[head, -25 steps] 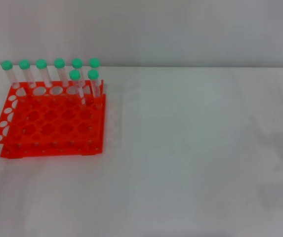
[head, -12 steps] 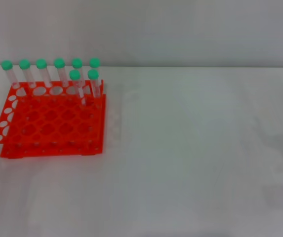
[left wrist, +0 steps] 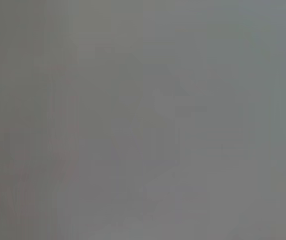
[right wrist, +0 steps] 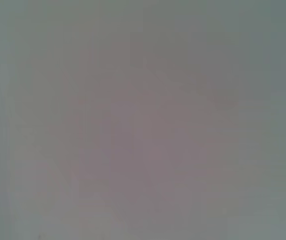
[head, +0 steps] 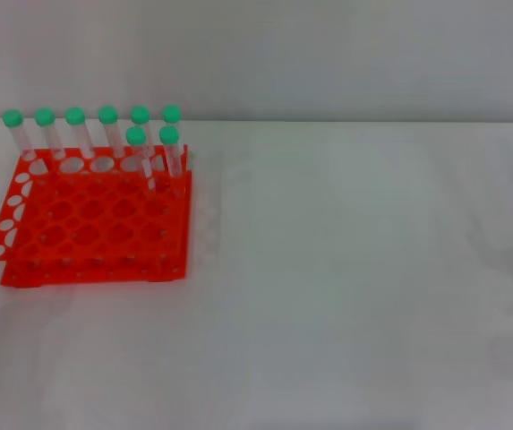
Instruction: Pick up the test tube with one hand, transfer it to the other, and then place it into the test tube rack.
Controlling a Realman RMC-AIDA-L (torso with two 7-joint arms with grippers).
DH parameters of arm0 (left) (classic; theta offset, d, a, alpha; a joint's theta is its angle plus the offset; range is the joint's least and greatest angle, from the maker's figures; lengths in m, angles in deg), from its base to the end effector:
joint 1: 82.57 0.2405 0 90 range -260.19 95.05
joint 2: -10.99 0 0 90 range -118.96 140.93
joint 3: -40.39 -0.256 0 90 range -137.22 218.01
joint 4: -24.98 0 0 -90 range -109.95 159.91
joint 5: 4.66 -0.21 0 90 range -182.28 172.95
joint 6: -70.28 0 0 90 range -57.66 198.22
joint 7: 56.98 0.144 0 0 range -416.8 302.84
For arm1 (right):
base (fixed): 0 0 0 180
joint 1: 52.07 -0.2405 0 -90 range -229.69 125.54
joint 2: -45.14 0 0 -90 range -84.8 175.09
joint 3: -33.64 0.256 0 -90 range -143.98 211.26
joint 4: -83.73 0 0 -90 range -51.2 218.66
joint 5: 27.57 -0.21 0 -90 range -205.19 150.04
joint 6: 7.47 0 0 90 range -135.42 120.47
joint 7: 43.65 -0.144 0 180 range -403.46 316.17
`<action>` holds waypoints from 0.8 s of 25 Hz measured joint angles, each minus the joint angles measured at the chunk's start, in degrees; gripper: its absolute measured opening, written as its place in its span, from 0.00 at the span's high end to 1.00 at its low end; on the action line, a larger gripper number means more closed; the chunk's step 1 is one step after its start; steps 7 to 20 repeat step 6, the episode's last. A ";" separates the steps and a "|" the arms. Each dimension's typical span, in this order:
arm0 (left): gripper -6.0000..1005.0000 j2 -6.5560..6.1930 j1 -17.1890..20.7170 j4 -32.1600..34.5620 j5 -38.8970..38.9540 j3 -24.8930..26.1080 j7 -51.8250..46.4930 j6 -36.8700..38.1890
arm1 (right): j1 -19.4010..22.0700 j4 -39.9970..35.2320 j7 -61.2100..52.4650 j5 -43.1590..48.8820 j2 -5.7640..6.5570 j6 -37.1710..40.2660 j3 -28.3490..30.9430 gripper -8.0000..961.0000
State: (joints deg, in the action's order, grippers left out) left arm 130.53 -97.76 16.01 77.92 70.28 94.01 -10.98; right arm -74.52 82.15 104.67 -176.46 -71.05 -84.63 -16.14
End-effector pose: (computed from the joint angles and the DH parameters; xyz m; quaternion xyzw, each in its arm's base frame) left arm -0.3768 0.2571 0.0230 -0.4918 -0.3664 -0.4468 0.6513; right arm 0.3661 0.3068 0.0460 -0.6225 0.2924 0.3975 0.6074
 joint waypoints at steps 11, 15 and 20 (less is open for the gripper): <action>0.11 -0.09 -0.27 0.05 0.03 0.00 0.00 0.28 | 0.31 0.07 -0.11 0.00 0.00 0.05 0.04 0.09; 0.11 -0.09 -0.27 0.05 0.03 0.00 0.00 0.28 | 0.31 0.07 -0.11 0.00 0.00 0.05 0.04 0.09; 0.11 -0.09 -0.27 0.05 0.03 0.00 0.00 0.28 | 0.31 0.07 -0.11 0.00 0.00 0.05 0.04 0.09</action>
